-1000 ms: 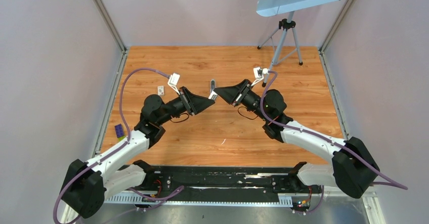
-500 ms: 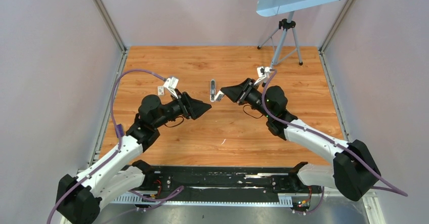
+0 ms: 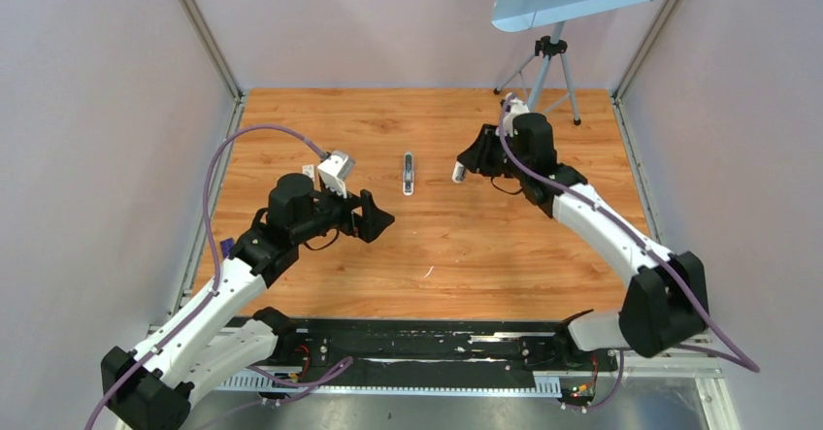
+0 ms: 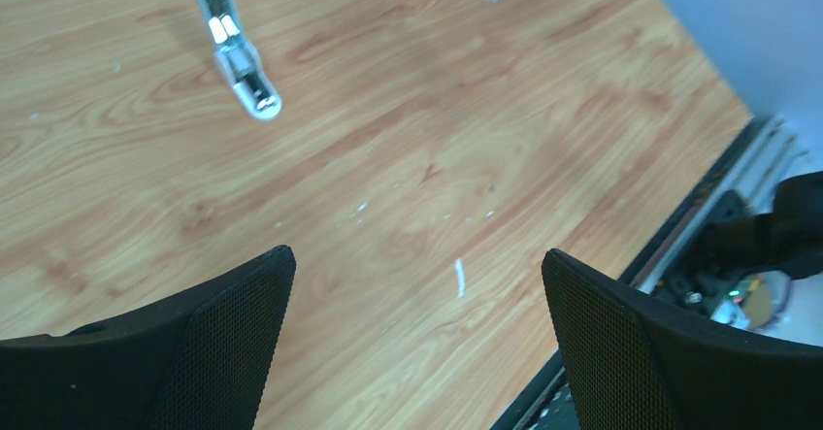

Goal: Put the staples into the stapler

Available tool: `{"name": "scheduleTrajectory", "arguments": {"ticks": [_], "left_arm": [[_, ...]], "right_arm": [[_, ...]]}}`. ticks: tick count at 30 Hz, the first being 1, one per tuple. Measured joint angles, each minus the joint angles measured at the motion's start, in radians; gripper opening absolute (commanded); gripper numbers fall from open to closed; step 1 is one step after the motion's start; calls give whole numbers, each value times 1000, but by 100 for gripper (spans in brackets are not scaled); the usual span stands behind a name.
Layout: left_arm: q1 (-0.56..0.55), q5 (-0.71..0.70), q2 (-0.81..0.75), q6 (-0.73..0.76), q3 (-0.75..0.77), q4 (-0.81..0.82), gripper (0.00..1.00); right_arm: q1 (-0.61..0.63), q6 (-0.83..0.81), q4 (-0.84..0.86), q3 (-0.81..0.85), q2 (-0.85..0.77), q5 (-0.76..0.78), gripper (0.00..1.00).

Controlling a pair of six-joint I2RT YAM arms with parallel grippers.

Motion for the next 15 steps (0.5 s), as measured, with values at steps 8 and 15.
{"name": "scheduleTrajectory", "arguments": {"ticks": [8,15], "left_arm": [[0,-102,-1,110,0,-140,100],[0,-127,-5,143,0,-185,100]], "right_arm": [[-5,-218,-368,352,329,42,15],[-5,-283,-541,514,523,117,15]]}}
